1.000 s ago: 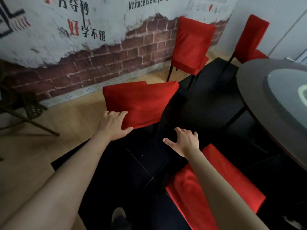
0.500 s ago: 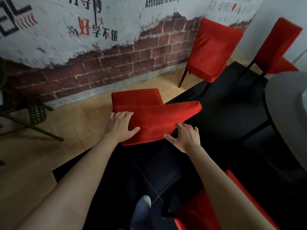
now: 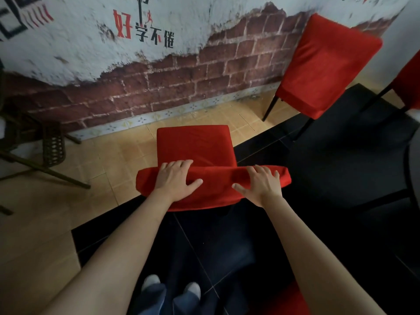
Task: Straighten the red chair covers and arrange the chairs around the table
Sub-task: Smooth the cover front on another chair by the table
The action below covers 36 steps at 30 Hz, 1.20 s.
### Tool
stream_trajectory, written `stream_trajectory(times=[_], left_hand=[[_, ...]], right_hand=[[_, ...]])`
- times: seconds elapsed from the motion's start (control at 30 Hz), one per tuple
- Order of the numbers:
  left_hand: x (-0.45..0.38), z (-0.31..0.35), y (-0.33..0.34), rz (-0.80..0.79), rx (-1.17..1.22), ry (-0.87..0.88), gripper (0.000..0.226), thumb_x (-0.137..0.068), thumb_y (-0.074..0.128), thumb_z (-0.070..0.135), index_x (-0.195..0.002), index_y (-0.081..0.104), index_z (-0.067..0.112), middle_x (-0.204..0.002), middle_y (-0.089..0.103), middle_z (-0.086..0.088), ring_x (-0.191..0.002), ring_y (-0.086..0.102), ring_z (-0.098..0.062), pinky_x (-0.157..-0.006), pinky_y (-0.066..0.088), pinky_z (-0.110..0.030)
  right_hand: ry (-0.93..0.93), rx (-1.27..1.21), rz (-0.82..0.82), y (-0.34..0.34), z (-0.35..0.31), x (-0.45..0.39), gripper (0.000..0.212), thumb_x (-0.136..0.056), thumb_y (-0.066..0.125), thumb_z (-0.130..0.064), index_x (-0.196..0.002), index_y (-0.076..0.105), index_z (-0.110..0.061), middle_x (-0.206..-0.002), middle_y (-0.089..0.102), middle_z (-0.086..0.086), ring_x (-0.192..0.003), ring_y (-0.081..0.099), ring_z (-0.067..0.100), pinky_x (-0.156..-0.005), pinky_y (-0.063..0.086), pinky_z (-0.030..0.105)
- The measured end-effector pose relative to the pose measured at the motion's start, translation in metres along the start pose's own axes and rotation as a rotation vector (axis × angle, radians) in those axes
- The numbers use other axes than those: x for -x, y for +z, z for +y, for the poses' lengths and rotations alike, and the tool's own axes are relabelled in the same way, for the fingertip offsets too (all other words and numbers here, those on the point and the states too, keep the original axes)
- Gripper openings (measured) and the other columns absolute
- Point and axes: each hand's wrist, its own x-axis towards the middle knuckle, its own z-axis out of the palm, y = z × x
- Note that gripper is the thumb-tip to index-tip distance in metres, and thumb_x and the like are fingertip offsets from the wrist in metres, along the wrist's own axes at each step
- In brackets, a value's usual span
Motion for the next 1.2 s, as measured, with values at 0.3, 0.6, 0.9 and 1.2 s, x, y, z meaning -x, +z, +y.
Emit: stream_trajectory(times=[0.3, 0.6, 0.9, 1.2], left_hand=[[-0.011, -0.005, 0.016, -0.047, -0.099, -0.028, 0.086, -0.074, 0.018, 0.080, -0.138, 0.042, 0.027, -0.125, 0.062, 0.000, -0.116, 0.056, -0.020, -0.103, 0.037, -0.036], [-0.009, -0.008, 0.017, -0.015, -0.103, -0.023, 0.084, -0.074, 0.020, 0.080, -0.131, 0.049, 0.026, -0.109, 0.068, 0.000, -0.107, 0.060, -0.020, -0.098, 0.041, -0.035], [-0.003, -0.026, 0.018, -0.018, -0.093, 0.023, 0.076, -0.076, 0.027, 0.078, -0.121, 0.057, 0.025, -0.104, 0.069, 0.002, -0.102, 0.061, -0.020, -0.093, 0.040, -0.035], [0.012, -0.066, 0.012, -0.045, -0.107, 0.136, 0.078, -0.076, 0.024, 0.079, -0.124, 0.054, 0.026, -0.102, 0.068, 0.002, -0.100, 0.061, -0.019, -0.094, 0.040, -0.034]], right_hand=[[-0.053, 0.028, -0.022, 0.016, 0.016, -0.034, 0.111, -0.063, 0.009, -0.094, -0.137, 0.047, -0.022, -0.139, 0.052, 0.005, -0.135, 0.038, 0.029, -0.111, 0.019, 0.057], [-0.015, 0.037, 0.072, 0.026, 0.012, -0.031, 0.112, -0.062, 0.002, -0.096, -0.124, 0.059, -0.022, -0.118, 0.065, 0.005, -0.118, 0.053, 0.027, -0.105, 0.025, 0.055], [0.065, 0.043, 0.058, 0.027, -0.011, -0.015, 0.111, -0.060, -0.003, -0.094, -0.116, 0.059, -0.021, -0.102, 0.065, 0.002, -0.105, 0.057, 0.026, -0.101, 0.029, 0.051], [0.199, 0.023, 0.041, 0.035, -0.060, 0.026, 0.112, -0.058, -0.009, -0.093, -0.114, 0.058, -0.022, -0.105, 0.064, 0.001, -0.107, 0.056, 0.024, -0.102, 0.030, 0.050]])
